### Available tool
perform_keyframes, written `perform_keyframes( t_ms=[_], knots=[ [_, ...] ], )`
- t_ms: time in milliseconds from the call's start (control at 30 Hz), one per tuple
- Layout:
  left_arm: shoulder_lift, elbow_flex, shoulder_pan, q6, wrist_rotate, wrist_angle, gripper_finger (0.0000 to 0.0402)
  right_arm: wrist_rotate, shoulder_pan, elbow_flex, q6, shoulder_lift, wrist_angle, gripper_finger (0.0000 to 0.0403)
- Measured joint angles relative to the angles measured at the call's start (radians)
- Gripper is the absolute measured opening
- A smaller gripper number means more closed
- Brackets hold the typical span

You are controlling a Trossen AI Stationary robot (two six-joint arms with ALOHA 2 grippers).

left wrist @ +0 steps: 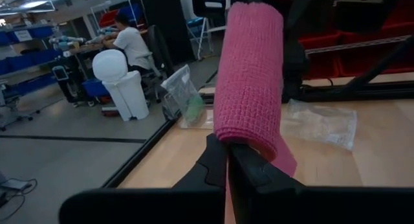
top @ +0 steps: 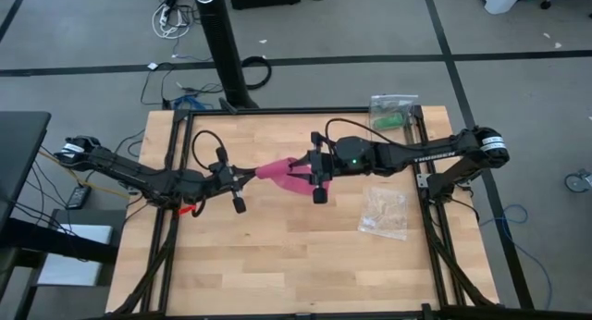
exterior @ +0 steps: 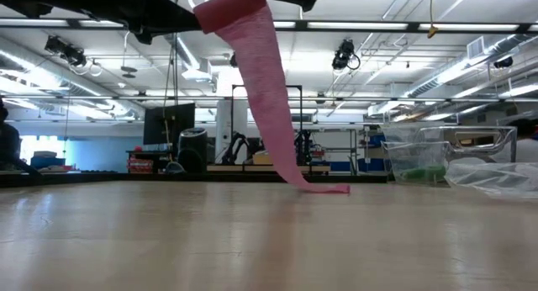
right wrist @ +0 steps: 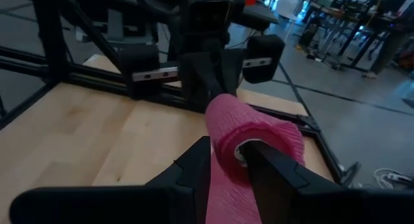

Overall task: Roll bandage
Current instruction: Roll the pink bandage

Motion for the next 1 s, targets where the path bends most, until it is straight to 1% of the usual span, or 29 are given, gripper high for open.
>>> perform_keyframes(
  t_ms=[333,433,600,733,900,1000],
  knots=[
    [0.0,0.035,0.0,0.003,0.009,-0.008,0.0005,0.006,0.0,0.001,0.01,-0.002,-0.024,0.0093],
    [0.0,0.041,0.0,0.001,0.018,0.0,0.0005,0.023,0.0,0.001,0.01,-0.002,-0.028,0.0072],
    [-0.001,0.043,0.001,0.001,0.017,0.02,0.0007,0.007,0.002,0.001,0.001,0.0,-0.041,0.0015],
    [-0.001,0.044,0.001,-0.003,0.0,0.007,0.0027,0.017,0.007,0.001,0.001,0.001,-0.043,0.0015],
    [-0.024,0.048,-0.004,-0.014,-0.022,-0.085,0.0067,0.028,0.007,0.0,0.001,-0.01,-0.049,0.0011],
    [-0.058,0.049,-0.009,-0.028,-0.035,-0.14,0.009,0.066,0.006,0.0,0.001,-0.028,-0.05,0.0011]
  ],
)
